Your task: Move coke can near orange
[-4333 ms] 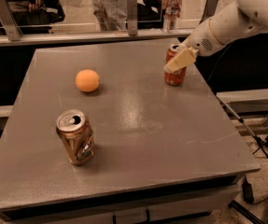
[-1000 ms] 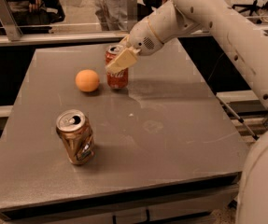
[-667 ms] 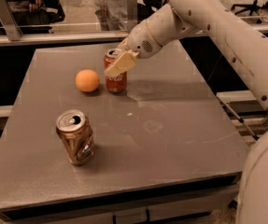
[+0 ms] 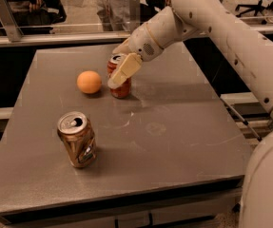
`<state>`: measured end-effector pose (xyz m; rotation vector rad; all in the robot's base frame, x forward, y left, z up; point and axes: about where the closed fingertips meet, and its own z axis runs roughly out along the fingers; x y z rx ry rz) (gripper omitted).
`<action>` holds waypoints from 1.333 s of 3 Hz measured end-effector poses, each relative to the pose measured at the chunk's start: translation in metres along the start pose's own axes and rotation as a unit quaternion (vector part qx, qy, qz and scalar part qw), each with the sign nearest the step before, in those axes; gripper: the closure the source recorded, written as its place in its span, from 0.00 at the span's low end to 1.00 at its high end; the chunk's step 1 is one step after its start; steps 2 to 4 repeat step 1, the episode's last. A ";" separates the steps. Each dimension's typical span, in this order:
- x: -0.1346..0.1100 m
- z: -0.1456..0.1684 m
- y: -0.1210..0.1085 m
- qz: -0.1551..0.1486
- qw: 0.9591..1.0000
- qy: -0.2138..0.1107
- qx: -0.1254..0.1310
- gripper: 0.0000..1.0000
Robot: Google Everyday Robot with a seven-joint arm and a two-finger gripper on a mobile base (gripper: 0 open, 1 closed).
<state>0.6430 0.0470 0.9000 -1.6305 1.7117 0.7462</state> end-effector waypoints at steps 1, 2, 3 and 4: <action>0.000 0.000 0.000 0.000 1.000 0.000 0.000 0.00; 0.000 0.000 0.000 0.000 1.000 0.000 0.000 0.00; 0.000 0.000 0.000 0.000 1.000 0.000 0.000 0.00; 0.000 0.000 0.000 0.000 1.000 0.000 0.000 0.00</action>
Offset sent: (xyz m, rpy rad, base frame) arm 0.0000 0.0000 0.0000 0.0000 0.0000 0.0000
